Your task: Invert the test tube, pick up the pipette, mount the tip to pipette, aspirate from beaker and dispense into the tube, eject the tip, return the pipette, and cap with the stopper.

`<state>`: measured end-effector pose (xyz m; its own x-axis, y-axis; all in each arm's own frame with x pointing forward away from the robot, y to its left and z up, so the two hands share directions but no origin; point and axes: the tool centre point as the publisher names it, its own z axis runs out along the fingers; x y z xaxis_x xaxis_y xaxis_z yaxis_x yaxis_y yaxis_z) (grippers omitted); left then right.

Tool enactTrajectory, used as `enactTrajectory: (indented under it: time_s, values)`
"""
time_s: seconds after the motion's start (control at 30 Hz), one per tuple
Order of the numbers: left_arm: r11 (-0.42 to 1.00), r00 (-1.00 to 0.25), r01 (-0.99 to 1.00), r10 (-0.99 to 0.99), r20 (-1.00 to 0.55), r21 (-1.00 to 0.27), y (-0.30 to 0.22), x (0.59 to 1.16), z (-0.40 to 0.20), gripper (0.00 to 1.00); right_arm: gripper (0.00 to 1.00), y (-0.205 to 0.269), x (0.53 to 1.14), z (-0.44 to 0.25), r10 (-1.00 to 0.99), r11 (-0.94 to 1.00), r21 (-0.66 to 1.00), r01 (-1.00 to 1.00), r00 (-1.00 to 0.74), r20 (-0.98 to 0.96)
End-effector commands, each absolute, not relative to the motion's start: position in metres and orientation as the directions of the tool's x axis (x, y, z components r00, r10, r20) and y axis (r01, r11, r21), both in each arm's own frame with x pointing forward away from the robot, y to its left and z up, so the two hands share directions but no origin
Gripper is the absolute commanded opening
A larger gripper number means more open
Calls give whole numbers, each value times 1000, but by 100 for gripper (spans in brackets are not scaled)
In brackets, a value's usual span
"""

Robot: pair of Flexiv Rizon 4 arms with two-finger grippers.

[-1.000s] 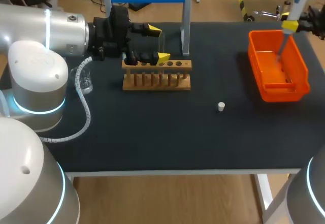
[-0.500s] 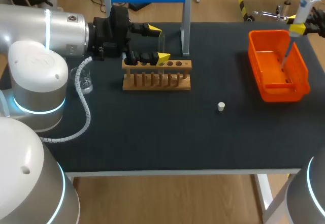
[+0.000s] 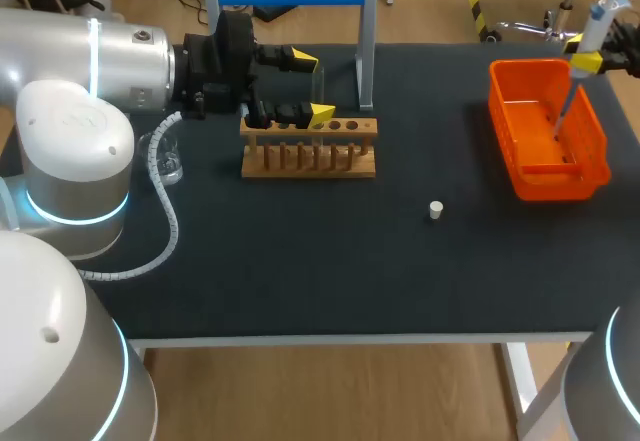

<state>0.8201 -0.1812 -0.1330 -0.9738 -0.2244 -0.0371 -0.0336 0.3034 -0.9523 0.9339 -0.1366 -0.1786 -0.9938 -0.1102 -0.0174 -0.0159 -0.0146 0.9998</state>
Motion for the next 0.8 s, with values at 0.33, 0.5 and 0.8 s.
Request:
enactTrajectory:
  time_s: [0.33, 0.5, 0.8]
  values:
    - [301, -974, -32, -224, -39, -953, -180, 820, -134, 100, 0, -140, 935, -185, -172, -17, 1000, -8, -985, -11]
    - [301, -974, -32, -224, -39, -953, -180, 820, -134, 100, 0, -139, 935, -186, -173, -17, 1000, -6, -985, -9]
    - [301, -974, -32, -224, -39, -953, -180, 820, -134, 100, 0, -139, 935, -186, -173, -17, 1000, -6, -985, -9]
